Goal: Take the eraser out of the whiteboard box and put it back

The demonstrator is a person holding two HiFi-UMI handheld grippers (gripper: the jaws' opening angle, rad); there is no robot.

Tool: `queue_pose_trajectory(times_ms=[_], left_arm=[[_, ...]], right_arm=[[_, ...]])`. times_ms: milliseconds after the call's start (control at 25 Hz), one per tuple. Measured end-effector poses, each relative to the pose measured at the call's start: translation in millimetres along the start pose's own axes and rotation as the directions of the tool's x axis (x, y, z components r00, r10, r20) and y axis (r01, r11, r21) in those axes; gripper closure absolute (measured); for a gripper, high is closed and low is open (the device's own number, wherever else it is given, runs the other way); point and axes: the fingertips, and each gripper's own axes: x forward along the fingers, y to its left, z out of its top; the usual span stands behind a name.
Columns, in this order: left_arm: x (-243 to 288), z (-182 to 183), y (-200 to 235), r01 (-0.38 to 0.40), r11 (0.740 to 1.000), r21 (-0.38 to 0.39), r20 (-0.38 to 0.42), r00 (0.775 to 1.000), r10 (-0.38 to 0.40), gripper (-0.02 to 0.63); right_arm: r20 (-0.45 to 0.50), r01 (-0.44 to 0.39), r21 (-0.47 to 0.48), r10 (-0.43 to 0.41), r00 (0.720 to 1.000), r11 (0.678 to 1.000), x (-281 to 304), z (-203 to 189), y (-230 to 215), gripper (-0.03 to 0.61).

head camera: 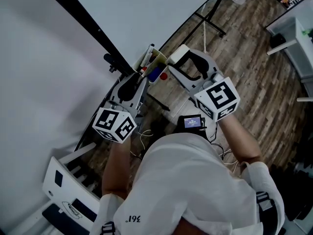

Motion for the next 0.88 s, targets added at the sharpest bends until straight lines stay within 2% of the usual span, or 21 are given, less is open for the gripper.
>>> queue_pose_trajectory(times_ms=[880], left_arm=[[14, -25, 20, -0.043, 0.999, -0.008, -0.063, 0.997, 0.042, 0.495]], right_arm=[[-0.125, -0.092, 0.022, 0.094, 0.988, 0.996, 63, -55, 17, 0.314]])
